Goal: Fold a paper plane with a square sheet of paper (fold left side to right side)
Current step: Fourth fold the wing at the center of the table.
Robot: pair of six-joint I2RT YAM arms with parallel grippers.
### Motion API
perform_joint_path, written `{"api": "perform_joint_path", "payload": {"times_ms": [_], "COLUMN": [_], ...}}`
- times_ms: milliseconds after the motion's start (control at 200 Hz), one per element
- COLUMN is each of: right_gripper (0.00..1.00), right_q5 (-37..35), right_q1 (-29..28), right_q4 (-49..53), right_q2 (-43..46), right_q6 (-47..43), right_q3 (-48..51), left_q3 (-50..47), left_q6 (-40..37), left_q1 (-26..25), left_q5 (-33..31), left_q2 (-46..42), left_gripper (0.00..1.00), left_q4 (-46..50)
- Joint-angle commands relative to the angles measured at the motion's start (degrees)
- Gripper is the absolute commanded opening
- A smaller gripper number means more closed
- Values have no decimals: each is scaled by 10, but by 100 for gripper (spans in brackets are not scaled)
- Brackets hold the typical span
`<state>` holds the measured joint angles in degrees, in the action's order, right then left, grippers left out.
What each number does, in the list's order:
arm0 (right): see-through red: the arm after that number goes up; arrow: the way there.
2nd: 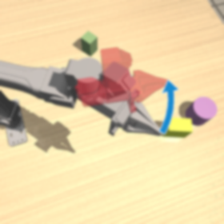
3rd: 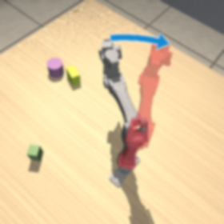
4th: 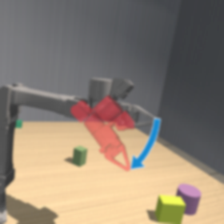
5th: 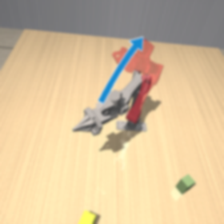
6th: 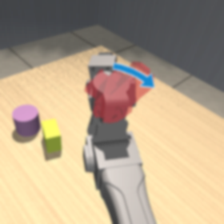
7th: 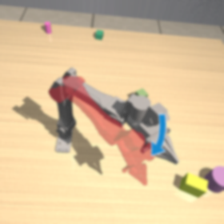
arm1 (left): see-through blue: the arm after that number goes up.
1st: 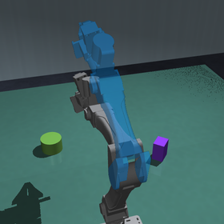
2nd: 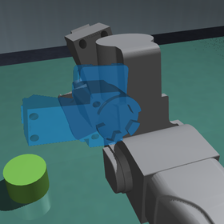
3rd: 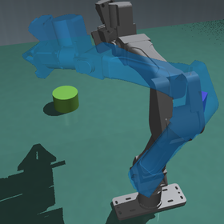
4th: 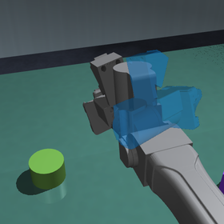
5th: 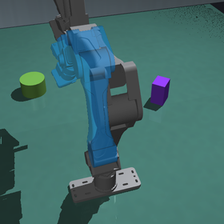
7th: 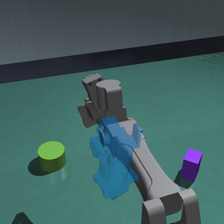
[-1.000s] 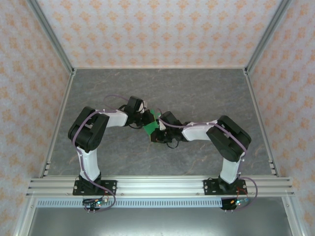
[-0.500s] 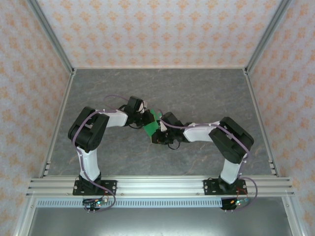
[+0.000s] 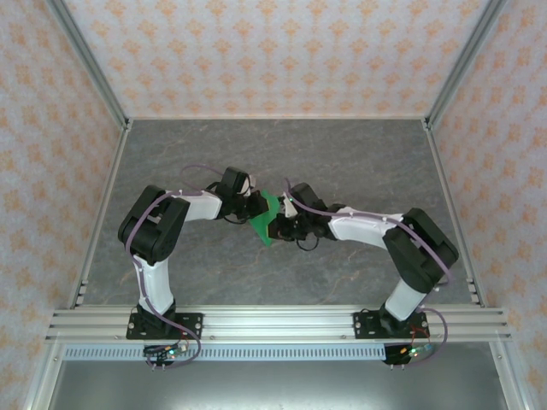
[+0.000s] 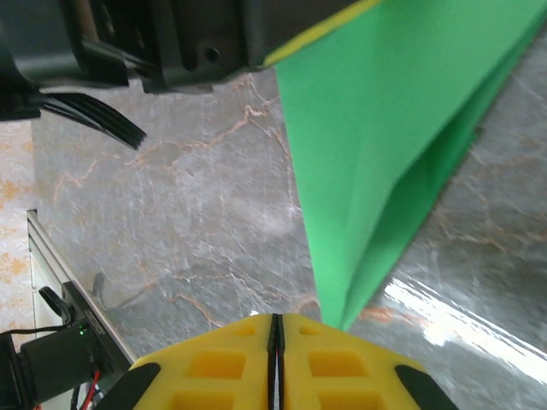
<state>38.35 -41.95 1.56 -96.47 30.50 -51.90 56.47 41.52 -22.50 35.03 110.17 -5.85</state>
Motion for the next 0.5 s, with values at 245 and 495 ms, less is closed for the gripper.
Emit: {"api": "perform_joint_path", "payload": {"times_ms": [245, 495], "right_gripper": [11, 10], "right_q5": [-25, -51], "right_q1": [-10, -10], "right_q4": [-57, -4], "right_q2": [-72, -102], "right_q6": [36, 22], "right_q3": [-26, -28], "left_q3": [-14, 0], "left_q6": [-14, -26], "left_q1": [-7, -6], "left_q5": [-40, -46], "left_q2": [10, 9], "left_gripper": [12, 12], "left_q4": [71, 80]}}
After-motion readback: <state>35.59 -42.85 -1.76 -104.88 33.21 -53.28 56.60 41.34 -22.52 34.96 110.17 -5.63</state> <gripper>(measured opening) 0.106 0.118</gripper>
